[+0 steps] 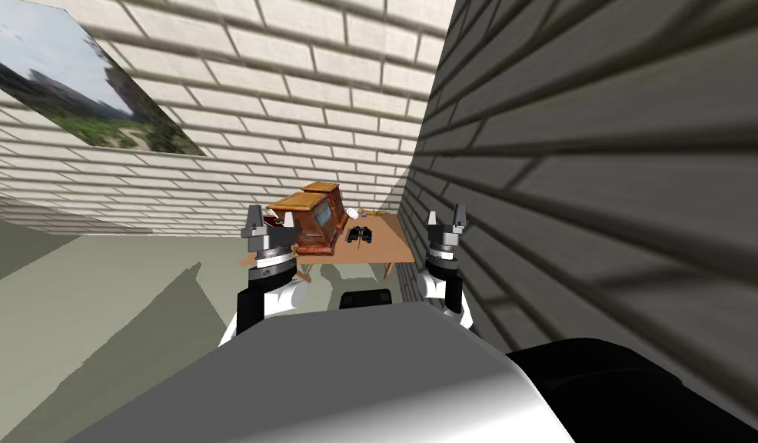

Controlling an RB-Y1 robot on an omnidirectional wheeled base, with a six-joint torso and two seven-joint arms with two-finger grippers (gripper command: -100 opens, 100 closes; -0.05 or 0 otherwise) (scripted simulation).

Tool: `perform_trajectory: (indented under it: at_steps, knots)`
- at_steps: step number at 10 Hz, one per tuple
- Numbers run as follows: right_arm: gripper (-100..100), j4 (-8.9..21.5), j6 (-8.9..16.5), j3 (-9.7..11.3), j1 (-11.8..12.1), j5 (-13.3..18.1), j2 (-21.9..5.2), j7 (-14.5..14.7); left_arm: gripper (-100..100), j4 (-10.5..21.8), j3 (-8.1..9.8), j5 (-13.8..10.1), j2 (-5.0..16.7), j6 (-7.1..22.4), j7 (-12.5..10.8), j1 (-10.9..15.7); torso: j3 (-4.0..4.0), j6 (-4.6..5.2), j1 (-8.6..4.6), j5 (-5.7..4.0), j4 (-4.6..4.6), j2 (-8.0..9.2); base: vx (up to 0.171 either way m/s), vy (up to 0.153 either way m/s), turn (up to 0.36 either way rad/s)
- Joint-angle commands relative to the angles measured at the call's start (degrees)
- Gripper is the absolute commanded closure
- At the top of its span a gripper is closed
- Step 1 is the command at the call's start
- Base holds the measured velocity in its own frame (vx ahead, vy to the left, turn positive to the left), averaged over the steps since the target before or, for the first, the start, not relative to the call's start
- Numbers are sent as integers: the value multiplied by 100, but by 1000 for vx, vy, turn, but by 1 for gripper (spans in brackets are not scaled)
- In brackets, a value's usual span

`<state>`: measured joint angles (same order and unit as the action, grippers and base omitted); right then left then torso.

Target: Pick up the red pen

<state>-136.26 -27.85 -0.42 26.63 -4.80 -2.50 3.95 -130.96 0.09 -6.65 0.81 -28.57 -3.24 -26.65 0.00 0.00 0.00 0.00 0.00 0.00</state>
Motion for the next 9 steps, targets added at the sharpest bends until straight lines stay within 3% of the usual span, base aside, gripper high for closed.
perform_trajectory:
  at_steps: [1, 4, 9]
  knots:
    - [0, 0, 0, 0, 0, 0, 0, 0, -100, 87, 41, 123, 278, -65, 24, -44, 0, 0, 0, 0, 0, 0, -2, 27, -198]
    - [0, 0, 0, 0, -1, 0, -1, 0, -100, 305, 130, 432, 697, -213, 103, -153, 3, 2, 31, 7, 1, 6, -14, 70, -246]
    - [0, 0, 0, -1, -1, 0, -1, 0, -100, 933, 324, 1247, 1487, -565, 401, -438, 2, 2, 41, 9, 1, 4, -20, 84, -360]
